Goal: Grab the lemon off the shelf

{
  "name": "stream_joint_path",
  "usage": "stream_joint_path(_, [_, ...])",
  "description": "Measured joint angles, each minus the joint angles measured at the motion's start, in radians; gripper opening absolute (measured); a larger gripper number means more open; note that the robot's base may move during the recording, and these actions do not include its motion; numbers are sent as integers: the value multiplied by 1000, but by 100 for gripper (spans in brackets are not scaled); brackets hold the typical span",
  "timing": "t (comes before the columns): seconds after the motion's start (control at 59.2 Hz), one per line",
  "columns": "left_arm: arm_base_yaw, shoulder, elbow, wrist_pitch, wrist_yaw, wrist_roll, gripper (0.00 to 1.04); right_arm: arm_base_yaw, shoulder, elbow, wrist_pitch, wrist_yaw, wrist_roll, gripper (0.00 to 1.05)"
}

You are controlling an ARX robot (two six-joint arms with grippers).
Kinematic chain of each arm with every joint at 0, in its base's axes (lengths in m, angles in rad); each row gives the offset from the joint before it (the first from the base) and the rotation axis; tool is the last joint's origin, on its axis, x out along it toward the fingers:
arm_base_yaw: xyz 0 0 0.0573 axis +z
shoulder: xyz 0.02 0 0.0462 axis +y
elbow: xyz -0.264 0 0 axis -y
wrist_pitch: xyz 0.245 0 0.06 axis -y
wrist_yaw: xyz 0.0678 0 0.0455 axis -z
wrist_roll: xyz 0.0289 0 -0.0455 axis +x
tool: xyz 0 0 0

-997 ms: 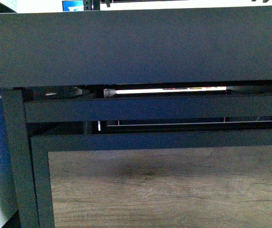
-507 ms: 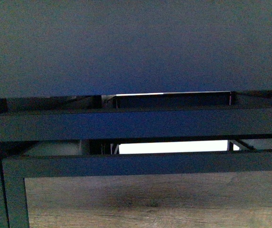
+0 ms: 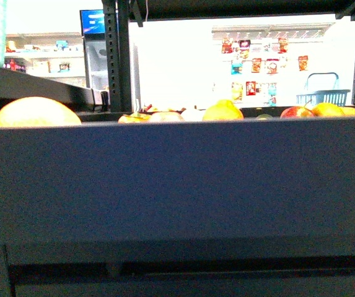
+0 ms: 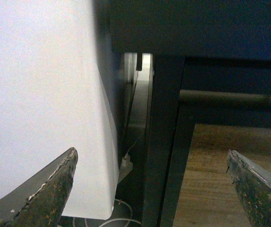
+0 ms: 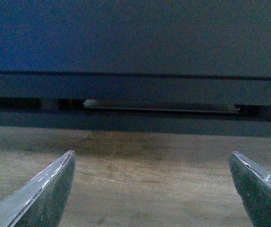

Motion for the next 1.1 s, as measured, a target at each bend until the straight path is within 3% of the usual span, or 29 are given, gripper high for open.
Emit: stream_joint_path(1.098, [0, 0, 0, 0, 0, 0, 97, 0, 0, 0, 0, 0, 0, 97])
